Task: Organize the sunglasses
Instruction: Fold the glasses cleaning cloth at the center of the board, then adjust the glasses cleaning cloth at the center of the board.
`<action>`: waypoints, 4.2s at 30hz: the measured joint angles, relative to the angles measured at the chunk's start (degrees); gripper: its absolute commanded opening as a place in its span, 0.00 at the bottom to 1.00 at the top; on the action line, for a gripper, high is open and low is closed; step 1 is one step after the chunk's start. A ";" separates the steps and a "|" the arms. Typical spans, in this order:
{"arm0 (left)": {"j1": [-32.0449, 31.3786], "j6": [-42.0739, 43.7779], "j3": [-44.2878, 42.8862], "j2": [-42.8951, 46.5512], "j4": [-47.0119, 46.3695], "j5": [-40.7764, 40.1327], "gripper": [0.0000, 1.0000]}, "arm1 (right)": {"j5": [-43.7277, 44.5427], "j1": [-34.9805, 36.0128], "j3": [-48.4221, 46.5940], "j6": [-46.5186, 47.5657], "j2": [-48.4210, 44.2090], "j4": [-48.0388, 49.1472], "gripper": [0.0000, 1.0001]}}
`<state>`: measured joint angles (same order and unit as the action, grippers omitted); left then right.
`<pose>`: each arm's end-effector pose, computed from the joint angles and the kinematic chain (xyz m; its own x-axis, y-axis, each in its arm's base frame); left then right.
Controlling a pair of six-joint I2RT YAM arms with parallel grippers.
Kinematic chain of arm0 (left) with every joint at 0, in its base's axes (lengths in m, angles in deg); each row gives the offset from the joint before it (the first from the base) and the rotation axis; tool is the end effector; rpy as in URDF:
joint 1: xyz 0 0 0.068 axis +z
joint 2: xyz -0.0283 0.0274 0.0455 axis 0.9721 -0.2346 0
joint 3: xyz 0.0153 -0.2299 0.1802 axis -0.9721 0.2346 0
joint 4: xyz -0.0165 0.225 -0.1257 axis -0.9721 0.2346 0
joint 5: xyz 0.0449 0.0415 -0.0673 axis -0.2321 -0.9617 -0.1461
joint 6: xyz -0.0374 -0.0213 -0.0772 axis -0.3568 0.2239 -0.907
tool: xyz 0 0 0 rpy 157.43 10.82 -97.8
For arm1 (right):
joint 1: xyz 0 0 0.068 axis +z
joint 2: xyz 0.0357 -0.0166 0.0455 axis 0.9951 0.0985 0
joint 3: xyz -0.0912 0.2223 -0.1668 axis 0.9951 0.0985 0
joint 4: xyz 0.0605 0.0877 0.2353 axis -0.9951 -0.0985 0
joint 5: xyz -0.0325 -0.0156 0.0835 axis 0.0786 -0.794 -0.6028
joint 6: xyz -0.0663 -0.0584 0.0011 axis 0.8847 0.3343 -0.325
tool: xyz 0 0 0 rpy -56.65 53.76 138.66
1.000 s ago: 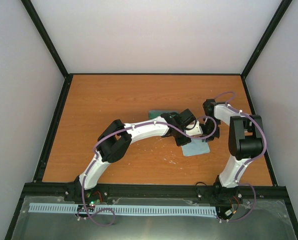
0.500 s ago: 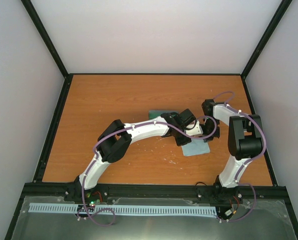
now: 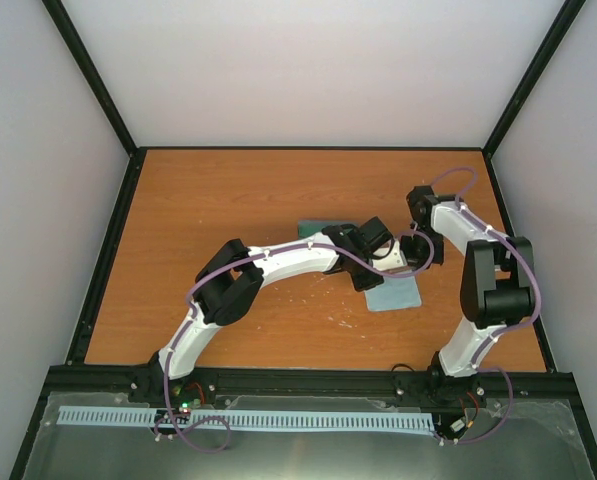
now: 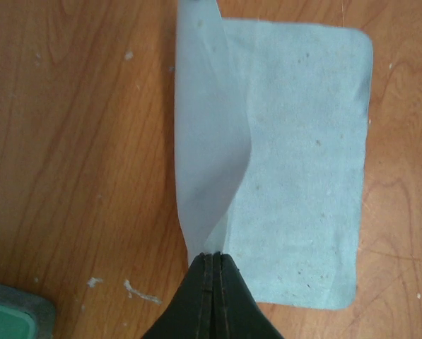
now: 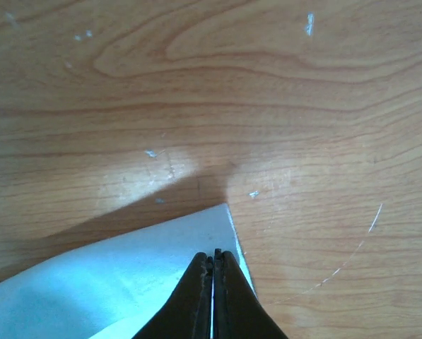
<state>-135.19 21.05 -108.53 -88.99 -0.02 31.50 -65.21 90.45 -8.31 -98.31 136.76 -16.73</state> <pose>0.2563 -0.4434 0.1558 -0.2168 0.8475 -0.4845 0.9685 0.2489 0.0020 0.3007 0.0311 0.1576 -0.9832 0.1793 0.0339 0.1786 0.9836 -0.0237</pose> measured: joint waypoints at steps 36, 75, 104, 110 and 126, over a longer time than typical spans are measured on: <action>-4.42 0.00 7.26 4.96 -1.38 0.81 0.01 | -1.88 0.00 12.13 -2.12 -9.84 0.72 0.03; 2.91 -2.75 11.32 14.34 -3.30 5.68 0.20 | -0.90 -7.21 7.08 0.13 -10.75 3.23 0.22; 7.15 -3.39 12.00 6.38 -2.62 13.09 0.11 | -10.67 -5.64 8.68 5.51 -4.07 6.23 0.24; 6.67 -3.39 11.80 6.38 -2.60 13.03 0.11 | -13.64 -5.64 7.67 4.94 -4.13 5.44 0.23; 6.82 -3.39 12.07 6.45 -3.39 9.99 0.10 | -10.16 -1.75 9.49 0.48 -10.12 0.07 0.19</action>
<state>-128.37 17.67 -96.47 -82.55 -3.40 41.49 -75.37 88.71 1.17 -97.83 126.64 -16.66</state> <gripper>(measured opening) 0.097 0.194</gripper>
